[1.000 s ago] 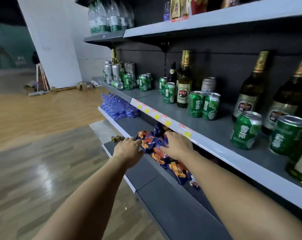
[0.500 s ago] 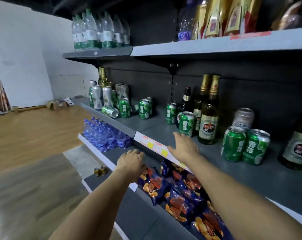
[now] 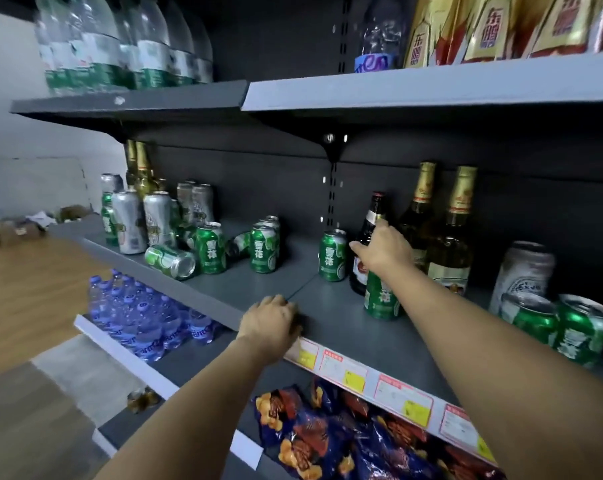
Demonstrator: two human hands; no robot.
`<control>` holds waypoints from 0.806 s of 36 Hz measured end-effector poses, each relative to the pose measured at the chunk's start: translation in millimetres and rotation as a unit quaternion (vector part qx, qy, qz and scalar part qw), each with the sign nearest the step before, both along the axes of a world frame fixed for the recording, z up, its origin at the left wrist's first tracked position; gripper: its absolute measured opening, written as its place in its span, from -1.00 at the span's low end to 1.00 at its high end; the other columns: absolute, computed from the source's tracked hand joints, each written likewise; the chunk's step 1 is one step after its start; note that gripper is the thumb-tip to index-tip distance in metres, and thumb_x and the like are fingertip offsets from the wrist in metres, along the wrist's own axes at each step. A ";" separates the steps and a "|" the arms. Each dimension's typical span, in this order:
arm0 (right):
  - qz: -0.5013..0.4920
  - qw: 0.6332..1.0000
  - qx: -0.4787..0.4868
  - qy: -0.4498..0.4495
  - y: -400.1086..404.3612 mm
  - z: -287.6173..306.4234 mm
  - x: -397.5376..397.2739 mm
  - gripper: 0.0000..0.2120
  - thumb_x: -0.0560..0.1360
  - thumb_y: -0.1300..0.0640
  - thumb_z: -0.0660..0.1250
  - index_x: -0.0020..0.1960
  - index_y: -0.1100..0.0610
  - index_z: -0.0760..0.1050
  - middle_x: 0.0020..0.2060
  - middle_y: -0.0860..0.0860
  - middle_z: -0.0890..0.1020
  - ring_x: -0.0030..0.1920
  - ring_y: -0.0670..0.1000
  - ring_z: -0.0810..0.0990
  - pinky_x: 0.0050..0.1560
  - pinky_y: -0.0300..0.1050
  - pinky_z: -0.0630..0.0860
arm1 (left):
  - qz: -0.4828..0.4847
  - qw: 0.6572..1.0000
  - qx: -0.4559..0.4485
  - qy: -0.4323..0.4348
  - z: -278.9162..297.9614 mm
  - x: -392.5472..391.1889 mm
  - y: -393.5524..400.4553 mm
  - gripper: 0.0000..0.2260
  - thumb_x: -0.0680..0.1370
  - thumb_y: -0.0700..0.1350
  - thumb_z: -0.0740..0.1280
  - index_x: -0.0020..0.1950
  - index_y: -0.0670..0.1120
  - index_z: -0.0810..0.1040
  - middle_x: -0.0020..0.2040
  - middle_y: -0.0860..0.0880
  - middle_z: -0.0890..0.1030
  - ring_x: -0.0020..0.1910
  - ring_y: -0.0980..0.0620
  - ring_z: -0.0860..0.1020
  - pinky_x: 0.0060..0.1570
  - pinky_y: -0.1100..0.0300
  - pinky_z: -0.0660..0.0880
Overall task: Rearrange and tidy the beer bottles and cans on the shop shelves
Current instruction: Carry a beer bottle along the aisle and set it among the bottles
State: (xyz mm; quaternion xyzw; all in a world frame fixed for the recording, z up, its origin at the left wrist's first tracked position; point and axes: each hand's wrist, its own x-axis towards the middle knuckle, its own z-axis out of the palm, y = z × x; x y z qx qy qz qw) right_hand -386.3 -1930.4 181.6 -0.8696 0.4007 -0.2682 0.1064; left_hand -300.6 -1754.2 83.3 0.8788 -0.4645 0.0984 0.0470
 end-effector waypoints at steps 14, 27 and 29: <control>-0.115 0.985 0.114 -0.065 -47.6 1.0 73.9 -0.26 0.56 -0.14 0.25 0.50 0.28 0.07 0.35 0.20 0.41 0.29 0.21 0.47 0.10 -0.01 0.47 | -0.082 0.996 -0.026 -0.010 18.1 76.5 -91.8 -0.58 0.58 0.07 0.22 0.41 -0.03 0.29 0.32 -0.05 0.35 0.33 -0.07 0.33 0.27 0.08 0.32; -0.234 0.964 0.102 -0.079 -61.3 -7.3 99.5 -0.25 0.54 -0.02 0.33 0.52 0.23 0.00 0.38 0.16 0.39 0.34 0.18 0.44 0.10 0.02 0.48 | -0.182 0.982 -0.056 -0.019 17.4 122.8 -134.2 -0.47 0.57 0.02 0.23 0.49 -0.02 0.12 0.38 -0.08 0.24 0.35 -0.09 0.29 0.30 0.05 0.31; -0.247 0.962 0.101 -0.063 -60.1 -5.0 99.9 -0.21 0.52 -0.09 0.35 0.52 0.22 0.00 0.37 0.15 0.40 0.33 0.17 0.45 0.10 0.02 0.48 | -0.201 0.977 -0.065 -0.014 16.9 128.0 -133.2 -0.49 0.57 0.00 0.23 0.47 -0.02 0.15 0.36 -0.07 0.27 0.33 -0.09 0.31 0.28 0.04 0.34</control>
